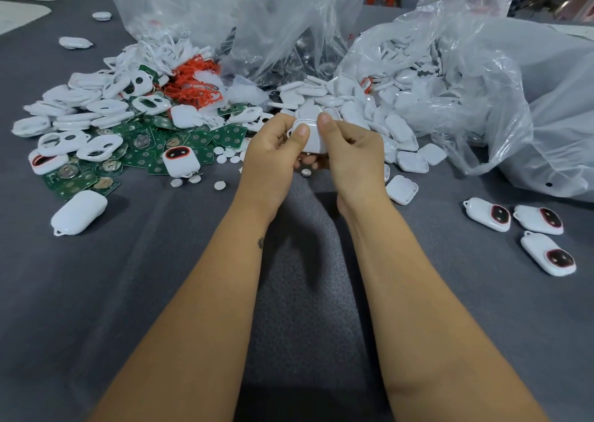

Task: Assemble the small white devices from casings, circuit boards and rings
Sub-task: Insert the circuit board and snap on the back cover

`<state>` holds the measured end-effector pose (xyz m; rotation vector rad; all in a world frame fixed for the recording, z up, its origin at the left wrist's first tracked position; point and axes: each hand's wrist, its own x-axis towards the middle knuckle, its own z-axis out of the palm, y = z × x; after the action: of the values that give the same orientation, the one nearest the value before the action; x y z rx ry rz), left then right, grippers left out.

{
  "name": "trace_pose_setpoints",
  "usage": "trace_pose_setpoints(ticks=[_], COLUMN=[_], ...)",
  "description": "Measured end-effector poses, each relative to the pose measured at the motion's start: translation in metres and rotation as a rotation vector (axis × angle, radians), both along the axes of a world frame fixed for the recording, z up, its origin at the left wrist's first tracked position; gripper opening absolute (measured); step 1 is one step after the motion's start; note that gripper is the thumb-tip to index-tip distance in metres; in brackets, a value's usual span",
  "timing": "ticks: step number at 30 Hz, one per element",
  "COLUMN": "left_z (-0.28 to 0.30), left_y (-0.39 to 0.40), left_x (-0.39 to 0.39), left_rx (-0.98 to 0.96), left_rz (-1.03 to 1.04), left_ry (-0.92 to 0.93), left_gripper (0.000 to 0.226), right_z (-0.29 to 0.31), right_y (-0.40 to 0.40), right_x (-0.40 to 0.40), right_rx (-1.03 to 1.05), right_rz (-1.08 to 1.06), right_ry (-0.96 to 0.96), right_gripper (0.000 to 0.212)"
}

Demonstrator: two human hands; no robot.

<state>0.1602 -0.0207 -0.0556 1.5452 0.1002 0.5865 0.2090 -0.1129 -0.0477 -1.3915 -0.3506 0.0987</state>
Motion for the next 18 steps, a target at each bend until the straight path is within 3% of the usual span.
trace_pose_setpoints(ticks=[5,7,18], left_z=[-0.0022,-0.0034,-0.0058], left_y=[0.0002,0.0029,0.0096], left_x=[0.0011,0.0029,0.0089], left_rx=[-0.072,-0.099,-0.159], left_rz=[0.062,0.089,0.096], left_ry=[0.025,0.059,0.133], left_gripper=[0.028,0.03,0.029], right_z=[0.0006,0.0011,0.0007], right_y=[-0.001,-0.002,-0.003], right_x=[0.0029,0.0042,0.0042], right_rx=[-0.139,-0.182,-0.144], right_rz=[0.131,0.206,0.239], right_ry=[0.008,0.035,0.056], right_gripper=[0.039,0.028,0.023])
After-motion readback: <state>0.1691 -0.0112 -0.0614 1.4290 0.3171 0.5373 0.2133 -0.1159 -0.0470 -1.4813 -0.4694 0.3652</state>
